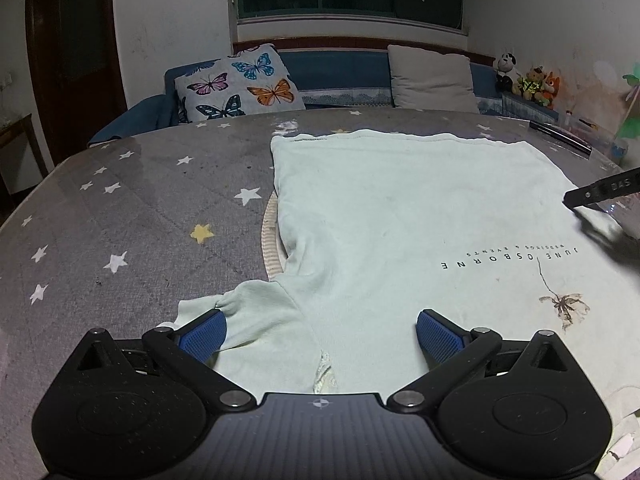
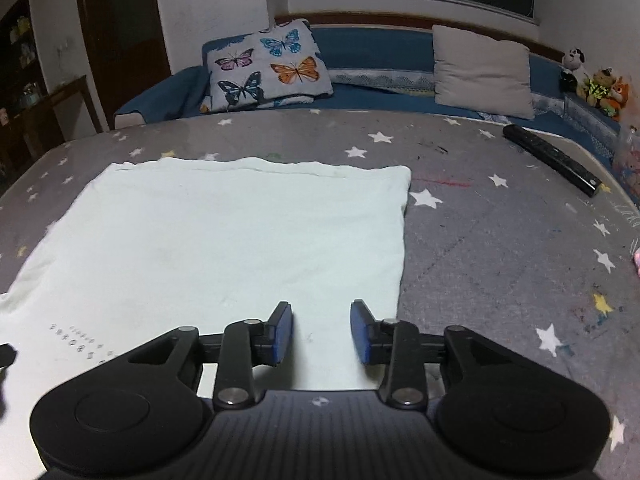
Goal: Fold clothes
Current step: 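Open the left gripper while the right gripper smooths the shirt body, then move the right gripper to the shirt sleeve beside the printed body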
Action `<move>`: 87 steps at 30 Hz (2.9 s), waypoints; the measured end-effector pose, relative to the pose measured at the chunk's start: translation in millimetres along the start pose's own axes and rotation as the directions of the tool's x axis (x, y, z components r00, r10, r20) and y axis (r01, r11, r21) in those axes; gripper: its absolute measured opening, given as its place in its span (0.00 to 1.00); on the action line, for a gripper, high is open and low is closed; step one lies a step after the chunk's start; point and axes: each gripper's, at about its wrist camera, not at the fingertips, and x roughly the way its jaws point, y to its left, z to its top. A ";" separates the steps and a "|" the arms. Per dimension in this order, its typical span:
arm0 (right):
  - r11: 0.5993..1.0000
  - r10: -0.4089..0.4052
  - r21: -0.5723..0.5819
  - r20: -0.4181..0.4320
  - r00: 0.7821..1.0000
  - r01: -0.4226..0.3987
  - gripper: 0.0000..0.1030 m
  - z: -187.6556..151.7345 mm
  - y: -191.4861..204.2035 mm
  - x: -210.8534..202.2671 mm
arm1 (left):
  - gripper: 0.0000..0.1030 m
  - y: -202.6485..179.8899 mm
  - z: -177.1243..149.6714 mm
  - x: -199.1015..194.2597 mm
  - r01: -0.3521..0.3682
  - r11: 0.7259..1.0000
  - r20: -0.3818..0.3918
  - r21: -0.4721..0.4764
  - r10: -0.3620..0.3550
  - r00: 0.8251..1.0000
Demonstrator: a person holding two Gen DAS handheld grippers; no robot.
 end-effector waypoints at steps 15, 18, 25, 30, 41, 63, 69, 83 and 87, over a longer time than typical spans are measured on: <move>0.997 0.028 -0.078 -0.010 1.000 -0.028 0.46 14.3 19.3 9.5 | 1.00 0.7 -0.2 2.1 0.003 1.000 0.004 -0.002 -0.003 1.000; 0.995 0.015 -0.097 -0.027 1.000 -0.018 0.52 12.7 24.6 14.4 | 1.00 1.1 -0.2 2.5 0.003 1.000 0.004 -0.002 -0.003 1.000; 0.987 0.039 -0.152 -0.026 0.999 -0.043 0.60 4.4 37.6 -14.3 | 1.00 1.0 -0.3 2.5 0.003 1.000 0.004 -0.002 -0.003 1.000; 0.967 0.101 -0.225 -0.072 0.992 -0.115 0.63 -23.0 58.5 -37.1 | 1.00 1.0 -0.3 2.7 0.003 1.000 0.004 -0.001 -0.003 1.000; 0.917 0.177 -0.332 -0.153 0.972 -0.220 0.70 -75.2 99.7 -75.3 | 1.00 0.9 -0.4 1.9 0.001 1.000 0.006 -0.001 -0.001 1.000; 0.953 0.194 -0.223 -0.068 0.979 -0.205 0.72 -137.0 68.8 -151.5 | 1.00 -0.7 -0.4 1.6 -0.005 1.000 0.002 0.004 0.005 1.000; 0.983 0.166 -0.086 0.011 0.986 -0.165 0.72 -134.9 33.7 -165.4 | 1.00 -2.0 2.5 -5.8 0.003 1.000 0.001 -0.005 -0.003 1.000; 0.996 0.021 0.089 0.066 0.998 -0.027 0.72 -128.3 -26.8 -137.4 | 1.00 -39.2 -0.5 -36.8 0.060 0.998 0.016 0.034 -0.061 0.998; 0.988 -0.054 0.147 0.099 0.994 0.039 0.71 -136.0 -41.5 -152.2 | 1.00 -61.0 0.3 -42.5 0.109 0.992 0.019 0.066 -0.110 0.994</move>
